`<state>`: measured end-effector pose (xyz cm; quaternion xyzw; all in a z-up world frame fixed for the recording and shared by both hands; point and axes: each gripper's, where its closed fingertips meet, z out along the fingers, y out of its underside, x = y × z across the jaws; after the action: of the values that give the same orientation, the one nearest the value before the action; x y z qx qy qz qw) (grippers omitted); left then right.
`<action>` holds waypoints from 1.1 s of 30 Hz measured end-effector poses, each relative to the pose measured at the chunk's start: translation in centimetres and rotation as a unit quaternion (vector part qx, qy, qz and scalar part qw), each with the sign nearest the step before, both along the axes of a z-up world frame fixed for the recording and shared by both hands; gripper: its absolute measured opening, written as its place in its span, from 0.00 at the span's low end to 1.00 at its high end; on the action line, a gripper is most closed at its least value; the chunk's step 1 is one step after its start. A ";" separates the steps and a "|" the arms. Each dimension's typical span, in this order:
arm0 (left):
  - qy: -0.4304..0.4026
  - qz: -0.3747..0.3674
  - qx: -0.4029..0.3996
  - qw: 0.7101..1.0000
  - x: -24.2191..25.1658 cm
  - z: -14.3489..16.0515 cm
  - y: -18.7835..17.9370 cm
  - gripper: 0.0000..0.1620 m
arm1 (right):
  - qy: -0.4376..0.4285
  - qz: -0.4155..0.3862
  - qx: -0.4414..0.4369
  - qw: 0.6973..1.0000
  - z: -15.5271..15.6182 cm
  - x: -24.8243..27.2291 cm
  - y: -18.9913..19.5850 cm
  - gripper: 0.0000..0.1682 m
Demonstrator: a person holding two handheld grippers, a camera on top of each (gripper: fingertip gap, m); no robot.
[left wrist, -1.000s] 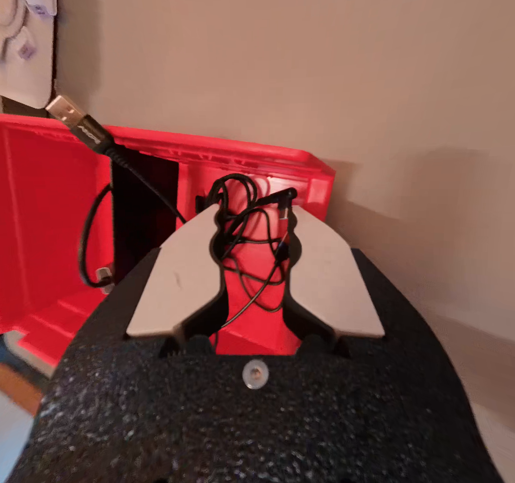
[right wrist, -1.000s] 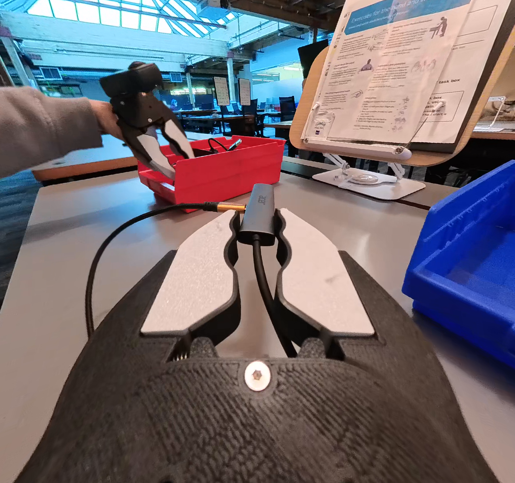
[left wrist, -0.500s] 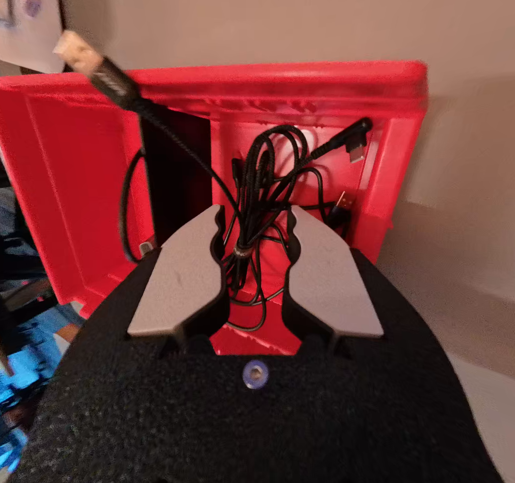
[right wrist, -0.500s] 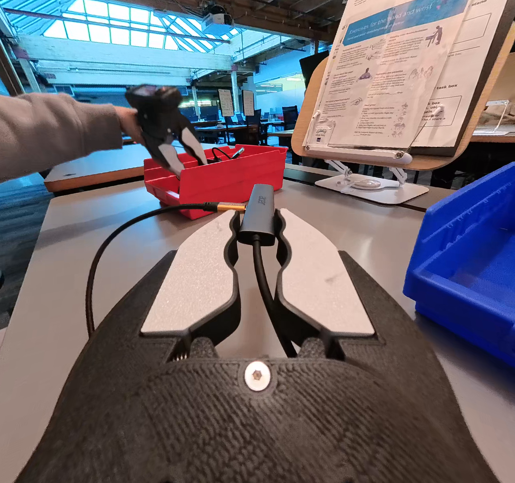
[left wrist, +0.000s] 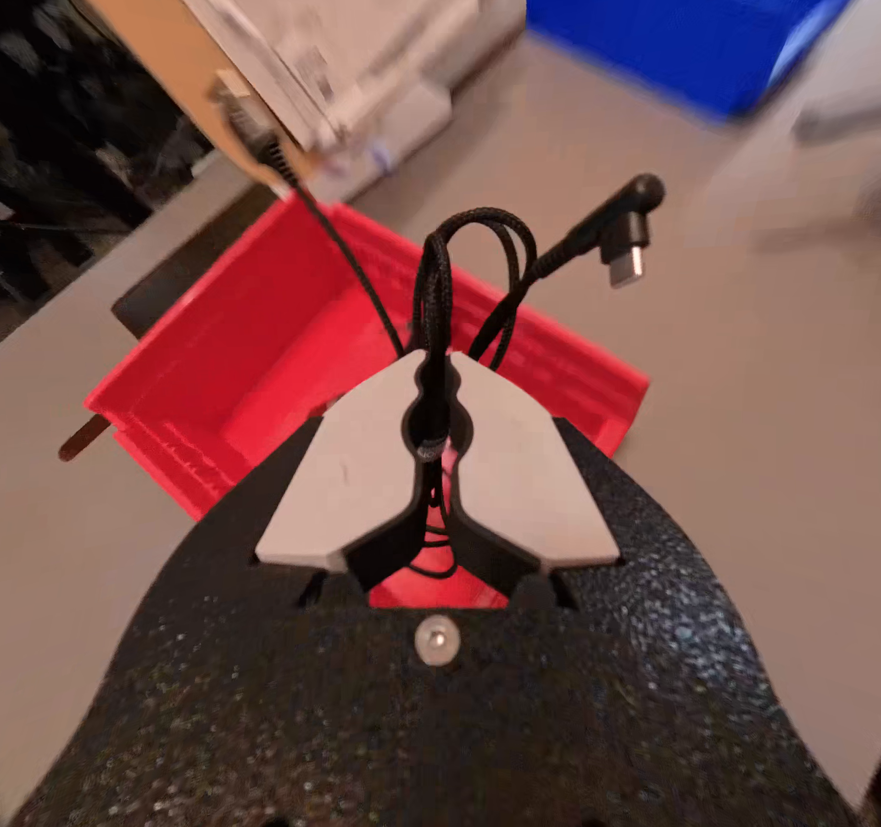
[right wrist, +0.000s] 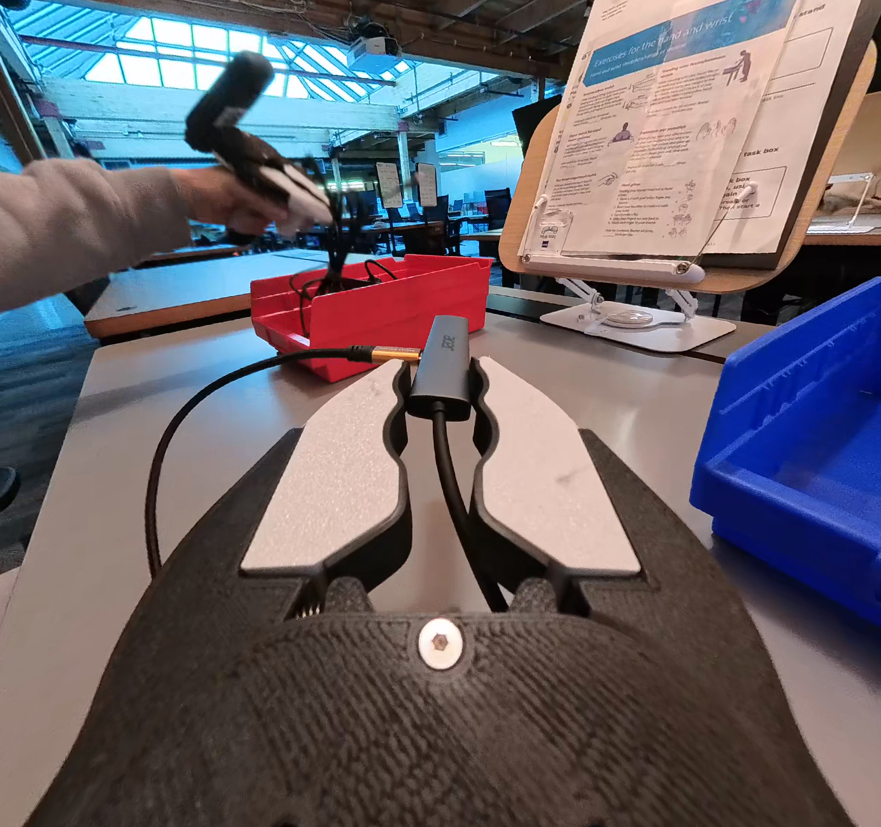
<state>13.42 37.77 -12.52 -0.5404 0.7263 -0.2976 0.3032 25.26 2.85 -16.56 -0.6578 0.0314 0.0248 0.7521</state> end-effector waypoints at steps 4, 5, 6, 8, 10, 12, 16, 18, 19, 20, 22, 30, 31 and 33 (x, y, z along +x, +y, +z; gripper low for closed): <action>-0.174 0.018 -0.141 0.975 -0.4 8.2 0.0 0.02 | -0.004 0.001 -0.002 1.000 0.0 -0.1 0.1 0.14; -0.216 0.020 -0.171 0.961 -0.7 9.9 0.0 0.02 | -0.005 0.001 -0.003 1.000 0.0 -0.1 0.1 0.14; -0.258 0.022 -0.205 0.944 -1.0 11.4 0.1 0.02 | -0.006 0.000 -0.003 1.000 -0.1 -0.1 0.1 0.14; -0.336 0.035 -0.294 0.894 -1.6 14.1 0.5 0.02 | -0.008 0.002 -0.004 1.000 -0.1 -0.2 0.1 0.14; -0.377 0.033 -0.387 0.841 -2.0 15.8 0.1 0.02 | -0.009 0.001 -0.004 1.000 -0.1 -0.2 0.1 0.14; -0.372 -0.026 -0.388 0.843 -2.3 16.5 -2.8 0.03 | -0.008 0.001 -0.001 1.000 0.0 -0.2 0.0 0.14; -0.252 -0.084 -0.266 0.927 -1.8 13.9 -9.7 0.02 | 0.006 -0.012 0.021 1.000 0.4 0.4 -0.5 0.14; -0.155 -0.039 -0.185 0.970 -1.4 10.6 -11.8 0.02 | 0.013 -0.018 0.033 0.999 0.6 0.7 -0.8 0.14; -0.108 -0.019 -0.135 0.985 -1.5 8.8 -12.9 0.02 | 0.016 -0.022 0.039 0.999 0.7 0.8 -1.0 0.14; -0.057 -0.013 -0.085 0.995 -1.7 6.7 -14.2 0.02 | 0.017 -0.030 0.046 0.998 0.9 1.0 -1.2 0.14; 0.055 -0.040 0.000 0.998 -2.8 2.0 -17.4 0.02 | 0.019 -0.044 0.059 0.997 1.1 1.4 -1.6 0.14; 0.325 -0.213 0.061 0.919 -5.0 -12.1 -24.5 0.02 | 0.023 -0.057 0.082 0.995 1.5 2.7 -2.8 0.14; 0.324 -0.223 0.060 0.917 -4.5 -12.8 -24.7 0.02 | 0.024 -0.057 0.084 0.995 1.5 2.7 -2.8 0.14; 0.293 -0.244 0.076 0.921 -2.9 -13.9 -24.8 0.03 | 0.023 -0.057 0.088 0.994 1.6 2.7 -2.9 0.14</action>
<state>10.53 13.02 -26.42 -0.3850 0.9124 -0.1345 0.0348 27.95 -0.09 -14.97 -0.5858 0.0839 -0.0002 0.8061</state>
